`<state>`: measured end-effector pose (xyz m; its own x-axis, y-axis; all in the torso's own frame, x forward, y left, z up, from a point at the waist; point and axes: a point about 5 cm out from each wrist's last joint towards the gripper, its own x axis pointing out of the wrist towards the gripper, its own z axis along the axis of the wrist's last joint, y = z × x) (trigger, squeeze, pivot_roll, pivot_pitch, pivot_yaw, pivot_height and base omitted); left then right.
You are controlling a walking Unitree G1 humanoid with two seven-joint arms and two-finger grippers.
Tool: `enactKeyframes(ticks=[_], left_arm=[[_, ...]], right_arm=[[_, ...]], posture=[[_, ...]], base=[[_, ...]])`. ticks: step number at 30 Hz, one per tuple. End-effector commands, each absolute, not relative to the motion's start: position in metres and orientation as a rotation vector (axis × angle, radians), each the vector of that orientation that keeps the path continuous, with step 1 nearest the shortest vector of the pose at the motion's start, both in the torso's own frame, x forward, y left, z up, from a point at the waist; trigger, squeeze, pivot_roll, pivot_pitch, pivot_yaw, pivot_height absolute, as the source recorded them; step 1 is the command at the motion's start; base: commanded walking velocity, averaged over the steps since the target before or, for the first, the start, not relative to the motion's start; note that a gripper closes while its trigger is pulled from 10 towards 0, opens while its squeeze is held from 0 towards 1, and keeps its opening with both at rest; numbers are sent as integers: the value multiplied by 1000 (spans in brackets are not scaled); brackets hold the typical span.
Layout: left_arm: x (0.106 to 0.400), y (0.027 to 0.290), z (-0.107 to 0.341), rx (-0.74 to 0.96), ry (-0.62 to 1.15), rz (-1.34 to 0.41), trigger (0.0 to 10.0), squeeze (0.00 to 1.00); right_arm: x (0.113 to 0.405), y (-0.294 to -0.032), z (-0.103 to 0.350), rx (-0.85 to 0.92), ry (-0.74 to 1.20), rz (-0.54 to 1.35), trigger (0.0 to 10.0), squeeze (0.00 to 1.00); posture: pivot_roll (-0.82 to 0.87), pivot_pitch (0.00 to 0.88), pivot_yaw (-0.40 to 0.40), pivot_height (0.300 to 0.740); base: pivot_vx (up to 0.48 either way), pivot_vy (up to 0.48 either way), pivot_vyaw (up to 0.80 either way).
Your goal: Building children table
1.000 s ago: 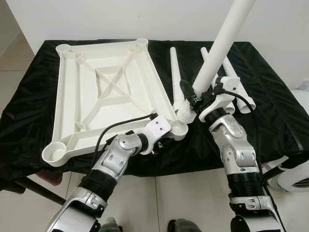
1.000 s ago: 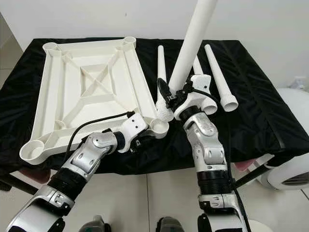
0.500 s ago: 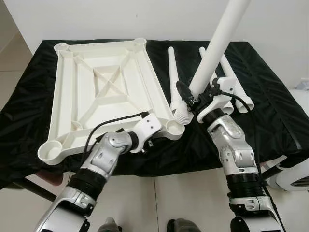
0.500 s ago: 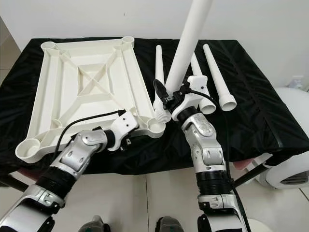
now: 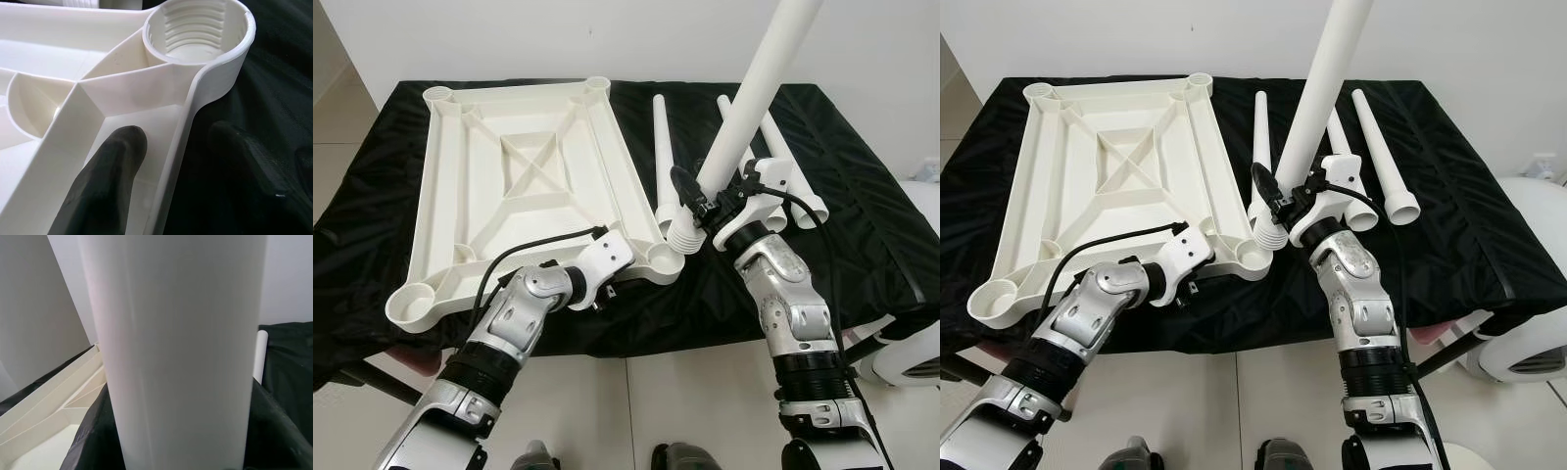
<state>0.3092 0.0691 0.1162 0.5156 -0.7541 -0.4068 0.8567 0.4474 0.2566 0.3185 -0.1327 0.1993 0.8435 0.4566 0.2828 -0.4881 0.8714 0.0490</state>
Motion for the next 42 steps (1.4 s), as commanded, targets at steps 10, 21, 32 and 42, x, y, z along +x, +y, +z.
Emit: enactKeyframes(ticks=[10, 21, 32, 42], left_arm=[[304, 74, 104, 446, 325, -1020, 6588, 0], [302, 72, 102, 456, 345, -1043, 10000, 0], [301, 72, 105, 466, 328, -1055, 706, 0], [303, 70, 104, 481, 334, -1031, 10000, 0]], right_arm=[[318, -133, 206, 113, -294, 516, 10000, 0], [315, -129, 201, 95, -281, 543, 10000, 0], [310, -123, 194, 86, -265, 582, 10000, 0], [304, -115, 179, 90, -230, 622, 10000, 0]], posture=[[-38, 16, -20, 740], [-38, 23, -14, 740], [-36, 23, -11, 740], [-33, 12, -11, 740]], base=[[0, 0, 0], [0, 0, 0], [0, 0, 0], [0, 0, 0]])
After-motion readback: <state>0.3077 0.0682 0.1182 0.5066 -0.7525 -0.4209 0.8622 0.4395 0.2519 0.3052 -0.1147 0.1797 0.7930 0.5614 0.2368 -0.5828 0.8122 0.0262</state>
